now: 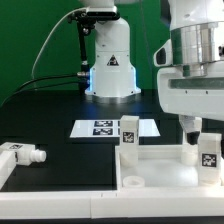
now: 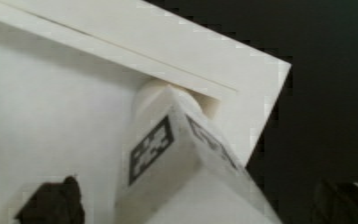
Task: Assemble square table
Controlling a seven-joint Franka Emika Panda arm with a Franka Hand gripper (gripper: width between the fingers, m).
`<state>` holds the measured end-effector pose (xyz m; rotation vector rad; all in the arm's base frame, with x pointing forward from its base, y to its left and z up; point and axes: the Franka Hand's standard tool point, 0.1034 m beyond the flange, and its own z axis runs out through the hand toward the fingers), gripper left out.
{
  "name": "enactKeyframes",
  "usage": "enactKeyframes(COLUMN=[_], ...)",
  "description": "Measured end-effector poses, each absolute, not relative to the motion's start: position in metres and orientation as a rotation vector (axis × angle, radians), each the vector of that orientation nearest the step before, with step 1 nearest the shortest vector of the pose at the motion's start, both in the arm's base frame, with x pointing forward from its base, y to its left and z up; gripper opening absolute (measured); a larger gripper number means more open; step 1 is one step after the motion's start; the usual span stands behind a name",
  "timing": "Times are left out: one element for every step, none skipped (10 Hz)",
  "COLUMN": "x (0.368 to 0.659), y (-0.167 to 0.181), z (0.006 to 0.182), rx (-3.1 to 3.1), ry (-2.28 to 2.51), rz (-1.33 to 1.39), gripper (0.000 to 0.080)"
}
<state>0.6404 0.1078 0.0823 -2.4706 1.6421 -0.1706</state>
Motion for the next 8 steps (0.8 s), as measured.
enactKeyframes(x=[0.640,0.640,0.641,0.647,0.651,0.650,0.650,0.650], y=[0.108,0.107,0.107,0.106,0.110,0.109,0.109,0.109], z=[0.082,0.082,0.082,0.085,0.086,0.086,0.085,0.085], rx=[-2.536,-2.594,-2.621,-2.821,-2.892,-2.882,-2.872,-2.872], ry=[1.548,1.458,1.414,1.052,0.873,0.904,0.933,0.933], rz=[-0.181,-0.191,-0.195,-0.236,-0.233,-0.236,-0.234,-0.234], gripper=[0.0649,0.0649,0.0649,0.0649,0.0649,0.0649,0.0623,0.0623])
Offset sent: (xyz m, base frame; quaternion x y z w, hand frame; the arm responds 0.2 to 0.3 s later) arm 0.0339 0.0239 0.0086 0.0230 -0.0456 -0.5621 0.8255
